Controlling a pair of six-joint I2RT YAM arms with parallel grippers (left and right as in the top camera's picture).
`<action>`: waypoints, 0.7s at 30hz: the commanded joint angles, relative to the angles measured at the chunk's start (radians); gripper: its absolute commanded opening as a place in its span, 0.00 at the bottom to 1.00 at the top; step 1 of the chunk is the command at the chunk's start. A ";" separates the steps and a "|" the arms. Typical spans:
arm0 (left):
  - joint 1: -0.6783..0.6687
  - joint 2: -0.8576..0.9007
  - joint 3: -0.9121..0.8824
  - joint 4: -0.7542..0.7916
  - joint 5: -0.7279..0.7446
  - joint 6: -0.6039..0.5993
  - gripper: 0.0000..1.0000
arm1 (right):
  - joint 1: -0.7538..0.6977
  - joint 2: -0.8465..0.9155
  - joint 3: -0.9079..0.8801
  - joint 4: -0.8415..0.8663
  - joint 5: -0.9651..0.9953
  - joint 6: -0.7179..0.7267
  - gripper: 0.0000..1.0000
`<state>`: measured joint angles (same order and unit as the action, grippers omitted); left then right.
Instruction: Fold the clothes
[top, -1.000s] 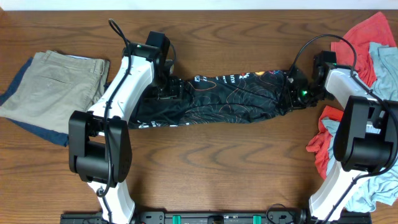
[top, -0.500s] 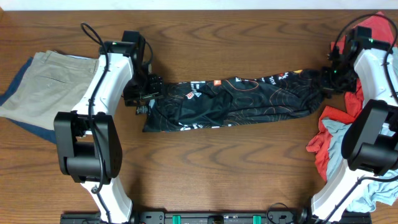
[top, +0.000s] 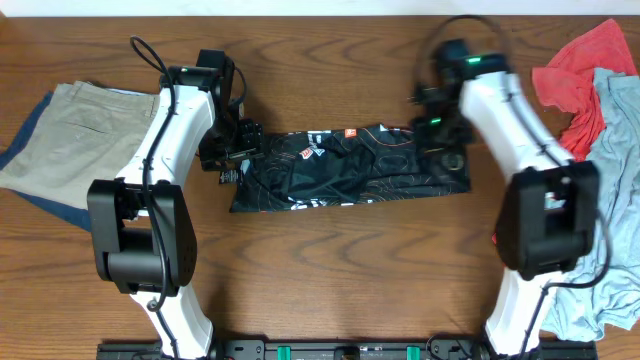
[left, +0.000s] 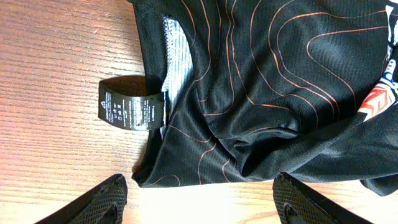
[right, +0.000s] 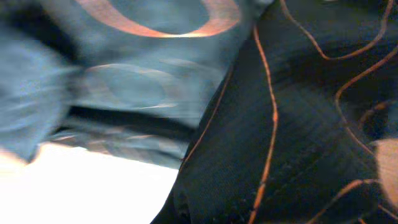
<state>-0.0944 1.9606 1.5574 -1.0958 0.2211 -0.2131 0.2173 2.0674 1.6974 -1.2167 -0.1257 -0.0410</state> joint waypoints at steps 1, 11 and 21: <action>0.000 -0.008 -0.009 -0.003 -0.008 -0.010 0.77 | 0.101 0.002 0.008 0.001 -0.016 -0.028 0.01; 0.000 -0.008 -0.009 -0.003 -0.009 -0.009 0.77 | 0.232 0.007 0.008 0.001 0.126 -0.023 0.66; 0.000 -0.008 -0.009 -0.002 -0.009 -0.009 0.77 | 0.146 0.008 0.008 0.008 0.227 0.153 0.70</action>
<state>-0.0944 1.9606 1.5570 -1.0954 0.2211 -0.2131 0.4007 2.0674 1.6974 -1.2152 0.1089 0.0608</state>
